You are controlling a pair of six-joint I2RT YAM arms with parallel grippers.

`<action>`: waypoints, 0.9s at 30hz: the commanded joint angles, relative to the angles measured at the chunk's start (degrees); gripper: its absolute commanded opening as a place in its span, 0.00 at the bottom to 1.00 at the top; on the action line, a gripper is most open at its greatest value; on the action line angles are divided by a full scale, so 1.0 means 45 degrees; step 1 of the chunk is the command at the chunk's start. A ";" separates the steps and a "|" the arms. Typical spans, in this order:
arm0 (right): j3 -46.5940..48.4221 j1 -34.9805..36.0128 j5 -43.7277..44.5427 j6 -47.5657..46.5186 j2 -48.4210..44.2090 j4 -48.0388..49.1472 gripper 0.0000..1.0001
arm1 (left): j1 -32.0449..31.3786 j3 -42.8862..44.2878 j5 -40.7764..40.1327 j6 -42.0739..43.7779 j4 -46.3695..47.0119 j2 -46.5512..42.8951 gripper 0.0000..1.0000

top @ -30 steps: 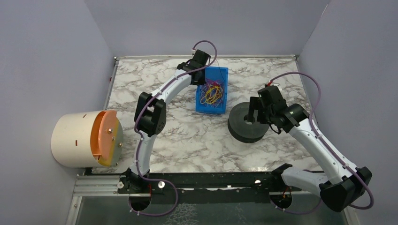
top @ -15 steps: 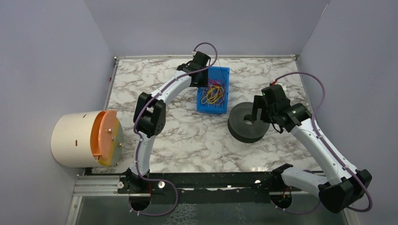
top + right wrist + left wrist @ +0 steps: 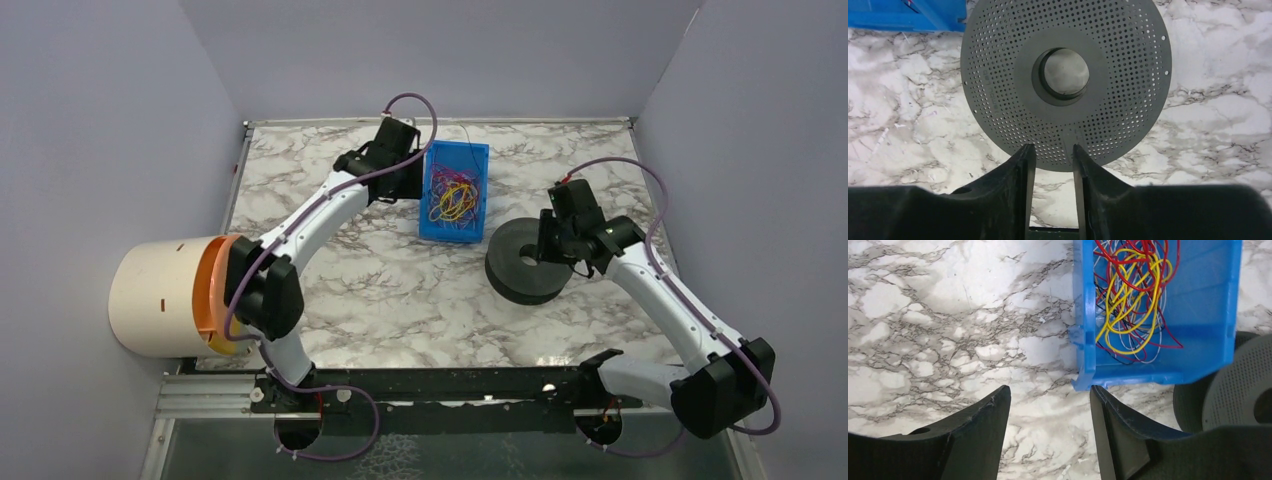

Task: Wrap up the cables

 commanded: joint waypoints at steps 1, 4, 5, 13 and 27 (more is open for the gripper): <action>-0.0222 -0.0029 -0.0497 -0.0009 0.0475 0.0926 0.27 | -0.0047 -0.1440 0.0683 0.0405 0.0188 -0.2048 0.64; -0.0467 -0.0023 -0.0219 -0.0030 0.0842 0.1474 0.07 | -0.0048 -0.2485 0.0766 0.0490 0.0339 -0.3306 0.70; -0.0514 -0.0040 -0.0142 -0.0012 0.1014 0.1634 0.02 | -0.0048 -0.2794 0.0804 0.0545 0.0381 -0.3721 0.73; -0.0840 -0.0045 0.0259 0.0357 0.2231 0.2723 0.01 | -0.0048 -0.5152 0.0564 0.1189 0.0715 -0.7022 0.91; -0.1560 -0.0087 0.0240 0.0202 0.3282 0.3852 0.01 | -0.0048 -0.8038 0.0528 0.0971 0.1288 -1.1214 0.99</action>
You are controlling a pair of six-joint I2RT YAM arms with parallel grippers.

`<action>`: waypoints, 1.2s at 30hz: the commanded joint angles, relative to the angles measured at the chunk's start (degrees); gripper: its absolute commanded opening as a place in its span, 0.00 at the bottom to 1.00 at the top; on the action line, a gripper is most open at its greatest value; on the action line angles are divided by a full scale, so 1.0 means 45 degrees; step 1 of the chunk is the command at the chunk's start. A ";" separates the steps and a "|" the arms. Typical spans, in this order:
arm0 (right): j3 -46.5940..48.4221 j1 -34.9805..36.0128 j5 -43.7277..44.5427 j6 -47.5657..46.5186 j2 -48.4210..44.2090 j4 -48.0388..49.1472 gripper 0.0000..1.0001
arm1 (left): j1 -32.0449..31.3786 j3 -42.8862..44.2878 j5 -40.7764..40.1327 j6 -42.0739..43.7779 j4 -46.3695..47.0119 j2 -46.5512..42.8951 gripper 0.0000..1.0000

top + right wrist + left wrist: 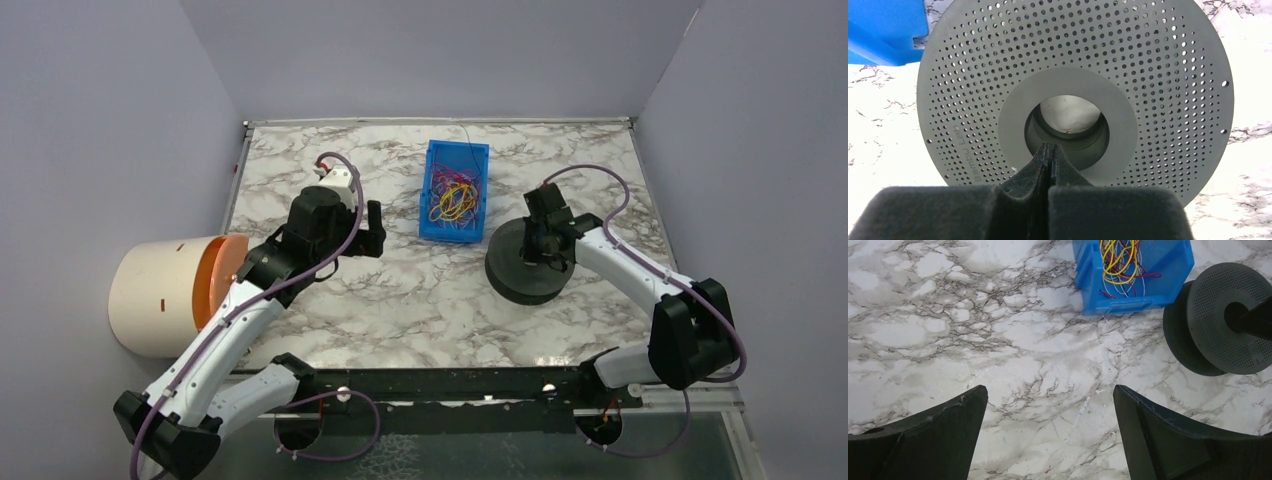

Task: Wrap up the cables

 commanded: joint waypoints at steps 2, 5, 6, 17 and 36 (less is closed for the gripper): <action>-0.0482 -0.0063 -0.0294 -0.0298 0.0172 0.0892 0.01 | -0.0038 -0.0914 -0.0058 -0.0149 0.0843 -0.1285 0.99; -0.0746 -0.0066 -0.1275 -0.0585 0.0149 0.1131 0.01 | -0.0038 -0.1085 -0.0057 -0.0263 0.0990 -0.1551 0.99; -0.0896 -0.0054 -0.1595 -0.0665 0.0063 0.1255 0.01 | -0.0038 -0.1105 -0.0055 -0.0274 0.1018 -0.1584 0.99; -0.1461 0.0918 -0.3277 -0.0816 -0.0575 0.1227 0.01 | -0.0038 -0.1360 -0.0726 0.0034 0.1064 -0.1823 0.99; 0.0203 0.5442 -0.2803 0.1433 0.1237 0.1489 0.01 | -0.0038 -0.1413 -0.1292 -0.0431 0.1029 -0.2531 0.99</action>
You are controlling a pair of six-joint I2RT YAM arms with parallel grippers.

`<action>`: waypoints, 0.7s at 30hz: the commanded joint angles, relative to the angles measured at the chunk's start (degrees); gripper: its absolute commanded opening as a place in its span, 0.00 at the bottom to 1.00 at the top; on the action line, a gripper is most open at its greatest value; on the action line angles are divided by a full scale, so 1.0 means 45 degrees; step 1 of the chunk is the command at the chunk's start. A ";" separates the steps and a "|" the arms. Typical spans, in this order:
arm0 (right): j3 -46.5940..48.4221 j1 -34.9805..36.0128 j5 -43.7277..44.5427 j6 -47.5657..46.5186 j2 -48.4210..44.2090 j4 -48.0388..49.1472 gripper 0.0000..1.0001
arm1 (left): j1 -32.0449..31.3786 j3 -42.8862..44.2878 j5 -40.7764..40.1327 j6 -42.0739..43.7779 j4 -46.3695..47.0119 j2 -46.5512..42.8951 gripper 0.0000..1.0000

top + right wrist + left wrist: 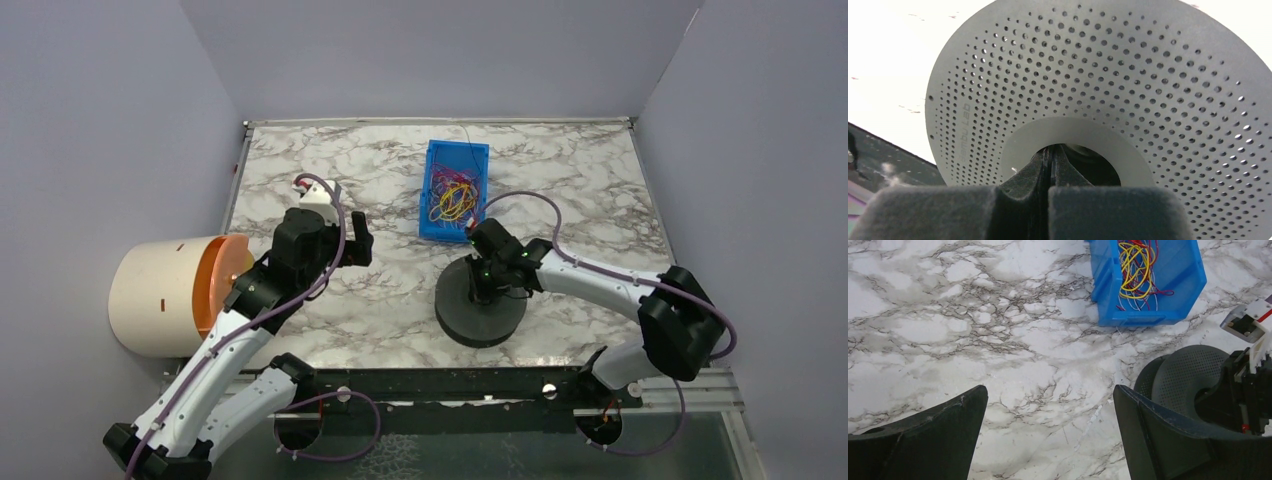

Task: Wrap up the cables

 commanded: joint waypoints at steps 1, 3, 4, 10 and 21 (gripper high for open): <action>0.1332 0.0933 0.0300 0.0941 0.0949 0.0223 0.01 | -0.0038 0.0631 -0.0127 -0.0172 0.0041 -0.0060 0.99; 0.1861 0.1227 0.0377 0.1299 0.1487 0.0295 0.01 | -0.0038 0.0736 -0.0299 -0.0391 -0.0202 -0.0035 0.99; 0.2136 0.1343 0.0347 0.1474 0.1787 0.0280 0.01 | -0.0038 0.0735 -0.0421 -0.0545 -0.0329 -0.0058 0.99; 0.4086 0.1928 0.0460 0.2355 0.3405 0.0104 0.01 | -0.0038 0.0853 -0.0588 -0.0959 -0.0911 -0.0115 0.99; 0.8026 0.2515 0.0983 0.3160 0.6418 0.0068 0.01 | -0.0038 0.1190 -0.0606 -0.1546 -0.1768 -0.0523 0.99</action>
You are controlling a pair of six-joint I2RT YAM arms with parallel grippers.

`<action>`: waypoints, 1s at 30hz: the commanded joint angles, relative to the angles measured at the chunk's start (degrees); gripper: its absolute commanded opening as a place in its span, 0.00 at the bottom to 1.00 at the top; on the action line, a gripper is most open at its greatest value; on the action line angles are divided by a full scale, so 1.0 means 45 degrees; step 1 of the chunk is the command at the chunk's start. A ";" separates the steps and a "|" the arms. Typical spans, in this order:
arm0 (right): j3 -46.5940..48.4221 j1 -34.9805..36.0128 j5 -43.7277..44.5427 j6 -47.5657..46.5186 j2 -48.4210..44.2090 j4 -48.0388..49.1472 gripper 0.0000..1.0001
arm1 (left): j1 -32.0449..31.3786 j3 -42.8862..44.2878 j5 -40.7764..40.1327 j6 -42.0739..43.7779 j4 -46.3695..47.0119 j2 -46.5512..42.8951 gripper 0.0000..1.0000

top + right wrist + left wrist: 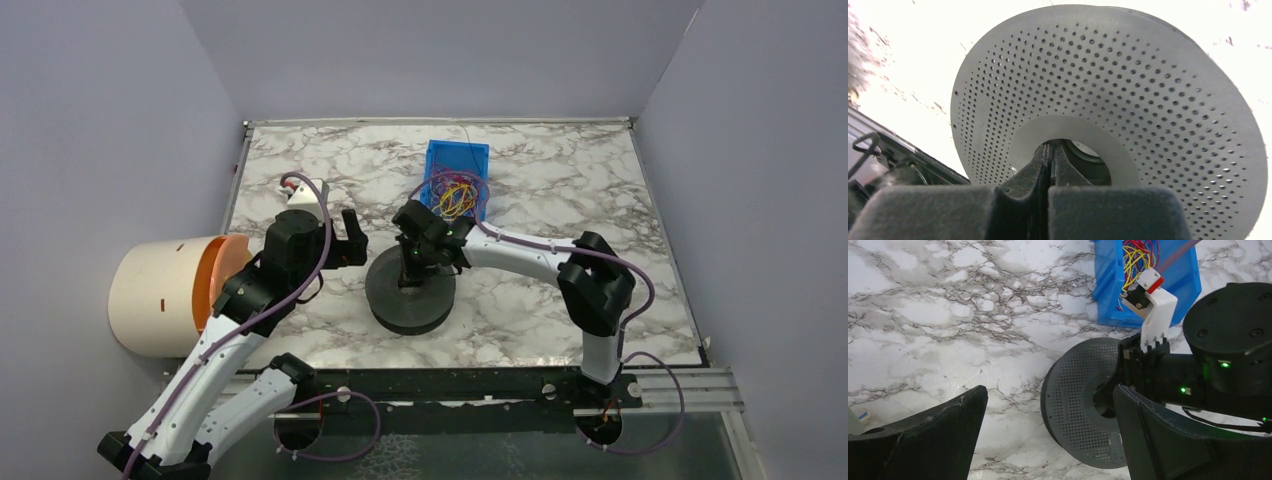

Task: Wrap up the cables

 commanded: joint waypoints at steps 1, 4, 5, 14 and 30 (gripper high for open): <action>0.1765 0.0093 0.0783 0.0524 0.1081 -0.0024 0.01 | -0.0038 0.0391 -0.0212 -0.0490 -0.0580 -0.0410 0.99; 0.3087 0.0100 0.1384 0.0412 0.1964 -0.0241 0.01 | -0.0038 0.0506 -0.0172 -0.0534 -0.0950 -0.0420 0.99; 0.3495 0.0099 0.1558 0.0416 0.2274 -0.0359 0.01 | -0.0038 0.0585 -0.0149 -0.0527 -0.1046 -0.0415 0.99; 0.4408 0.0095 0.2050 0.0375 0.2024 -0.0759 0.02 | -0.0038 0.0976 -0.0174 -0.0549 -0.1780 -0.0440 0.99; -0.0552 -0.0133 0.6437 -0.0677 -0.5864 -0.3156 0.67 | -0.0038 0.0598 0.2074 -0.0058 -0.1063 0.1440 0.99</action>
